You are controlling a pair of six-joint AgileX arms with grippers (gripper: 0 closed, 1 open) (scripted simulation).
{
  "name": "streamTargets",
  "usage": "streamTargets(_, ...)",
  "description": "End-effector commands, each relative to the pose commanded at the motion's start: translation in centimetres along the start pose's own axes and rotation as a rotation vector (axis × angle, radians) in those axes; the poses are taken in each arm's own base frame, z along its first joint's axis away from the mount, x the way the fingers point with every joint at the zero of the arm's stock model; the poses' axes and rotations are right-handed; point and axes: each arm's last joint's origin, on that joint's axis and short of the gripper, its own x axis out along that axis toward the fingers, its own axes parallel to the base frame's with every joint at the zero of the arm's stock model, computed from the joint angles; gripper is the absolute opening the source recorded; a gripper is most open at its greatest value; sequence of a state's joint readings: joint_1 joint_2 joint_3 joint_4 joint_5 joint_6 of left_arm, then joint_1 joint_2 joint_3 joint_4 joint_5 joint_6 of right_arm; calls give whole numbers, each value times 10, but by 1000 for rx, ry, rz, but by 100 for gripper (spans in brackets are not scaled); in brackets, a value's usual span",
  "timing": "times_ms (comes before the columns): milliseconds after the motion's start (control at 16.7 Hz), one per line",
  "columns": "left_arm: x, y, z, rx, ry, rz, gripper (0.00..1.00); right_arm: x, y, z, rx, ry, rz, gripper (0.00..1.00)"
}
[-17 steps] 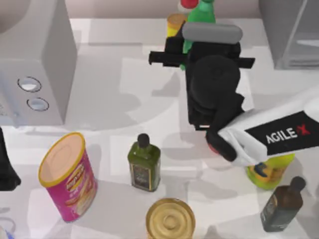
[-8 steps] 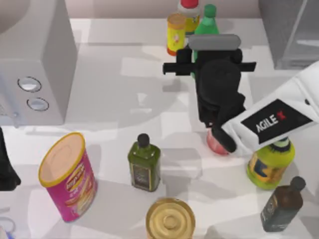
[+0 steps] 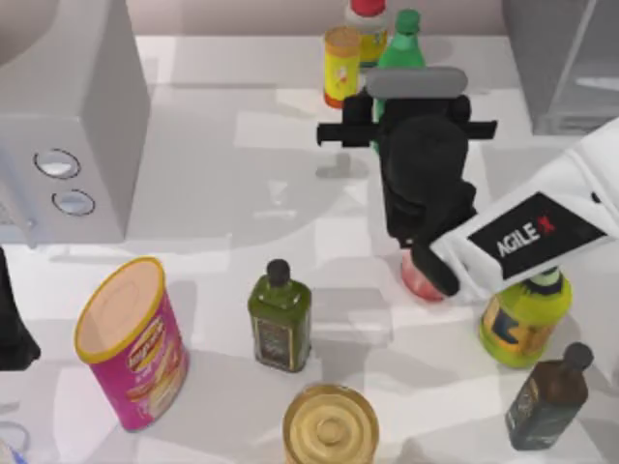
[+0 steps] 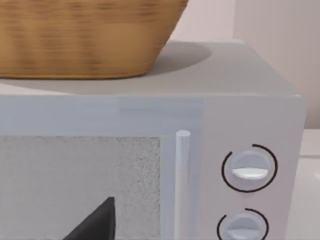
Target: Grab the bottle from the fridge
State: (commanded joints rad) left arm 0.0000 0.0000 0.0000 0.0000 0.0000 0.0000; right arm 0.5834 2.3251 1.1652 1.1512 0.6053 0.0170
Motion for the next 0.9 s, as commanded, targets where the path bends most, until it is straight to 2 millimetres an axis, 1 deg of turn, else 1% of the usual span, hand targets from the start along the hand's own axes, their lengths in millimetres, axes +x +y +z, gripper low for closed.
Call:
streamTargets(540,0,0,0,0,0,0,100,0,0,0,0,0,0,98)
streamTargets(600,0,0,0,0,0,0,100,0,0,0,0,0,0,100)
streamTargets(900,0,0,0,0,0,0,100,0,0,0,0,0,0,100)
